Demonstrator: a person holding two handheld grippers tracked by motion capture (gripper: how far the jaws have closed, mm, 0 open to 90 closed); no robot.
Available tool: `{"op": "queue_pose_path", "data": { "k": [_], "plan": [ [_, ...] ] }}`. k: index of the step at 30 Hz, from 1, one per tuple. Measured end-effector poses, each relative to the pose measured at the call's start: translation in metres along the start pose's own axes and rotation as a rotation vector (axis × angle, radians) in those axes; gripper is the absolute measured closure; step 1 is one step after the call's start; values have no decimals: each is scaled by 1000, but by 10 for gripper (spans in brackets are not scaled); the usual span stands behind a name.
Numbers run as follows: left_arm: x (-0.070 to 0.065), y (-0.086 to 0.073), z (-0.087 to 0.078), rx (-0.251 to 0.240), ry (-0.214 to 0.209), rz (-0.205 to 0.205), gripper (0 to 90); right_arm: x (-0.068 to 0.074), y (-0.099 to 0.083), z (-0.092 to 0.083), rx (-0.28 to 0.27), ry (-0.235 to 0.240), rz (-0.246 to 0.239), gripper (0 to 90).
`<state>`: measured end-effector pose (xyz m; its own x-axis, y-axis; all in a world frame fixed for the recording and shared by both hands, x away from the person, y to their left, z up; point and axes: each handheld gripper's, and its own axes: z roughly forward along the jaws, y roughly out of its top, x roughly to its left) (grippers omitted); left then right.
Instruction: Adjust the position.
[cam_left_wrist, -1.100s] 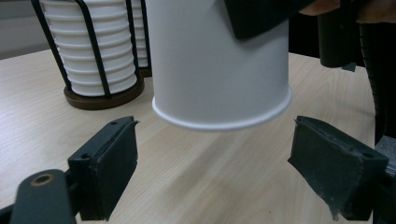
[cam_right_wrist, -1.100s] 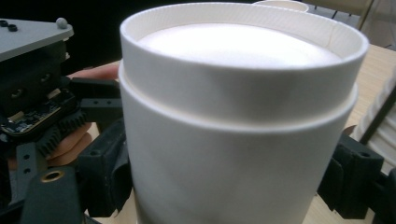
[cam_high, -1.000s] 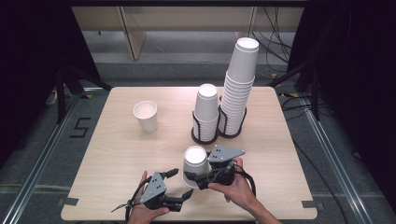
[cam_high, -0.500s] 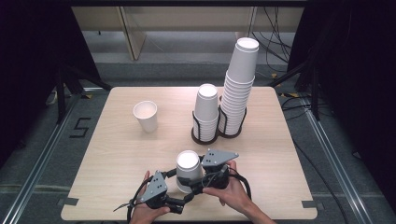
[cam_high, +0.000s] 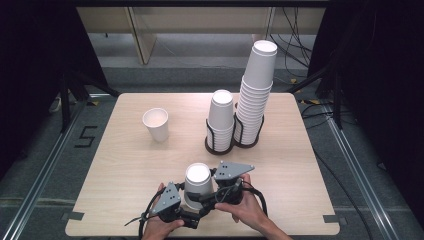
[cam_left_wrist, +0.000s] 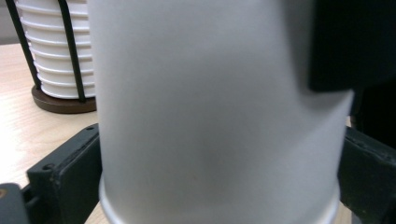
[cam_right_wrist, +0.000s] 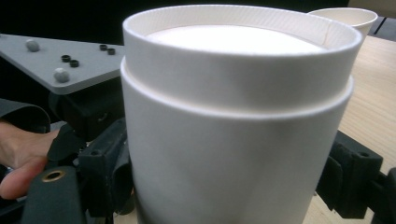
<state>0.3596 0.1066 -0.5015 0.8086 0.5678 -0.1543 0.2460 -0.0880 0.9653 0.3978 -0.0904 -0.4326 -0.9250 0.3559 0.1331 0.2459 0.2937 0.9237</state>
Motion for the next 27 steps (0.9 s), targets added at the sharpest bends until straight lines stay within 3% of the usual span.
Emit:
{"op": "queue_pose_path", "data": {
  "k": [4,10,14,17,19,20,21,22,24,27],
  "plan": [
    [0,-1,1,-13,-5,1,23,2,-1,0,8,9,25,186],
    [0,2,0,27,5,46,67,-1,-1,-1,22,6,25,168],
    [0,5,-1,68,0,92,79,-4,0,-4,35,22,46,159],
    [0,3,-1,139,-1,131,86,-5,3,-11,50,15,40,159],
    [1,2,-1,180,-6,170,90,-8,6,-15,54,38,37,160],
    [2,2,0,180,-9,169,90,-8,8,-20,68,21,33,163],
    [2,3,-1,199,-4,176,91,-7,9,-24,80,14,59,167],
    [3,3,-2,210,-4,195,91,-10,11,-26,70,13,28,166],
    [3,4,-2,216,-20,213,92,-12,13,-31,83,30,48,167],
    [2,6,-4,240,-13,246,93,-13,14,-35,122,29,40,165]
  ]
}}
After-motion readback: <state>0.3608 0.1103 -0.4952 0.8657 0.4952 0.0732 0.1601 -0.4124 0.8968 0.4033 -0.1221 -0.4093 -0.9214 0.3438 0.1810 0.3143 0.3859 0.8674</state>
